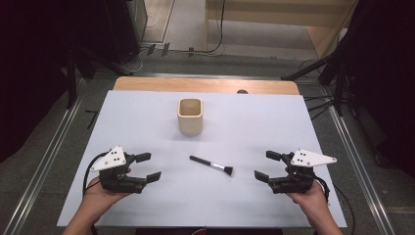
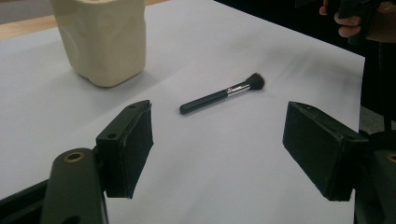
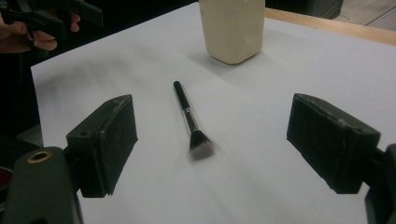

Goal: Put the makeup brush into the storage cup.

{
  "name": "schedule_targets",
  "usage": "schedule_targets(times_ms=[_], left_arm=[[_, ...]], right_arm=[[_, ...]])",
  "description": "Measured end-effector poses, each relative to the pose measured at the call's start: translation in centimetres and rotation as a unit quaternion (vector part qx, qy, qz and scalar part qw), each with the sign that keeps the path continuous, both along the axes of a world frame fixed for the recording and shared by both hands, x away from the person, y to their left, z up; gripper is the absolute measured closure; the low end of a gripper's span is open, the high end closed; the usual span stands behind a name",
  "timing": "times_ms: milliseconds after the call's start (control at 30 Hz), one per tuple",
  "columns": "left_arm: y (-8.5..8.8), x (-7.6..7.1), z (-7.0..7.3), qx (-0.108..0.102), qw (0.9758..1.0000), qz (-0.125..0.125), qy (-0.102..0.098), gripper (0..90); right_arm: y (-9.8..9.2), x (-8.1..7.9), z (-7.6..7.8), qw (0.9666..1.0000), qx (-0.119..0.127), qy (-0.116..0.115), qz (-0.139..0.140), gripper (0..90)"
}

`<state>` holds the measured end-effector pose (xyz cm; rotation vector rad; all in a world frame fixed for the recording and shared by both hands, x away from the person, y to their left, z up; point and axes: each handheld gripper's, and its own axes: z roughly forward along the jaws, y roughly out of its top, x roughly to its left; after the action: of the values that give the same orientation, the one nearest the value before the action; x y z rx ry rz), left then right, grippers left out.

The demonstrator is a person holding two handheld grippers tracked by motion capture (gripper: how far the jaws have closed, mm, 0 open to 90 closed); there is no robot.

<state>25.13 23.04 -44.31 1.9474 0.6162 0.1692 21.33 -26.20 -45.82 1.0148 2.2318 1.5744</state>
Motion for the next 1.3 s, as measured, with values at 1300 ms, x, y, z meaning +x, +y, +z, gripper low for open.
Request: schedule_targets(times_ms=[1300], left_arm=[[-0.2,0.1,-0.1,0.001,1.0,-0.003,0.001,24.8]], right_arm=[[4.6,2.7,0.3,0.9995,-0.007,-0.014,0.029,17.7]])
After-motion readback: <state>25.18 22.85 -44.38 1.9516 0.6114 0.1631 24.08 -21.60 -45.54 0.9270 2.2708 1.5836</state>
